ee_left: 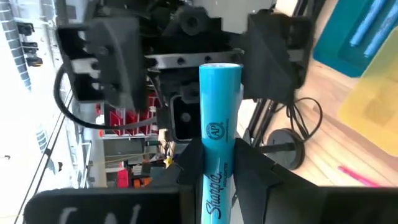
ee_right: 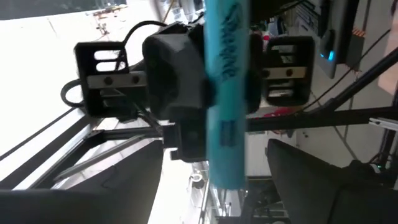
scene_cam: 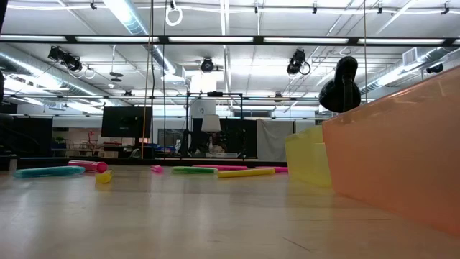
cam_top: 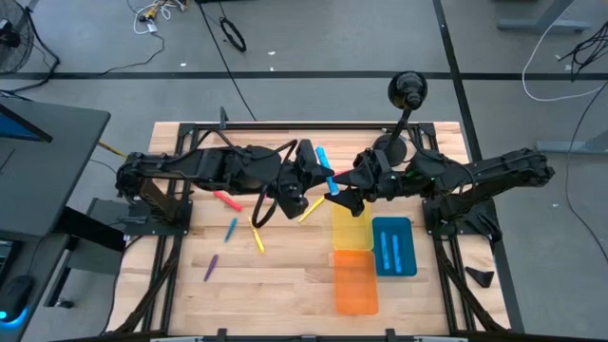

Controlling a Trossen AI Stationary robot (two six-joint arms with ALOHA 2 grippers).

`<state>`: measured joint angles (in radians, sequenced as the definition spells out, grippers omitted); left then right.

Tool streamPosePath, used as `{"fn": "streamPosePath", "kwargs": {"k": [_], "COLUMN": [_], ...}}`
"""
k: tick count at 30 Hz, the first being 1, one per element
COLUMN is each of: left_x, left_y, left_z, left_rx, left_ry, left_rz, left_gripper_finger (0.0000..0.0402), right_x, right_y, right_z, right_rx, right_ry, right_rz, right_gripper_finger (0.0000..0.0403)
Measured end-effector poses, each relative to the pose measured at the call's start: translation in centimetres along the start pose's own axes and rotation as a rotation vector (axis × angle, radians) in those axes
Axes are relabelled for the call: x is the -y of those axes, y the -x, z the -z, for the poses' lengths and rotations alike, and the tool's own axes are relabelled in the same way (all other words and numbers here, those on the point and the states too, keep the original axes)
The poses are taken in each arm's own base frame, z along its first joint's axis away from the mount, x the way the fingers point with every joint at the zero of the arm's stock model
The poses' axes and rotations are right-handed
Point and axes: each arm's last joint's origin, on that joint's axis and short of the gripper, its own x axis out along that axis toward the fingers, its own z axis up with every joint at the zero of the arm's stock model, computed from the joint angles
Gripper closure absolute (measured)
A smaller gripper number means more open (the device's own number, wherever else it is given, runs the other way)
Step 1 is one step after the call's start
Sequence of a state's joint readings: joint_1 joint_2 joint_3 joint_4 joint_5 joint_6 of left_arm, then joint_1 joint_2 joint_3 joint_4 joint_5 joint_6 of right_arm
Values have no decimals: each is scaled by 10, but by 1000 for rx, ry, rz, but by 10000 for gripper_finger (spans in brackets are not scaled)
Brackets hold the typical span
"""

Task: Pick & Place Markers
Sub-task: Put the blue highlighter into the blue bin

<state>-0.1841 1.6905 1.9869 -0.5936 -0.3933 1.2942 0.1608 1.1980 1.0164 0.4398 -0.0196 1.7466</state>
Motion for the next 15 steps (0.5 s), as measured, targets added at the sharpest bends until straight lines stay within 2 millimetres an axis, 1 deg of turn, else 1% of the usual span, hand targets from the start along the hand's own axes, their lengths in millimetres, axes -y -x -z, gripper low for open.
{"fn": "streamPosePath", "kwargs": {"k": [5,15], "left_x": [3,3], "left_y": [0,0], "left_z": [-4,-5], "left_rx": [-3,0], "left_ry": [-7,17], "left_rz": [7,9], "left_gripper_finger": [336,336], "right_x": [3,6], "right_y": [0,0], "right_z": [-1,-1], "right_rx": [6,10], "right_ry": [-9,8], "right_rz": [35,56], "right_gripper_finger": [161,282]}}
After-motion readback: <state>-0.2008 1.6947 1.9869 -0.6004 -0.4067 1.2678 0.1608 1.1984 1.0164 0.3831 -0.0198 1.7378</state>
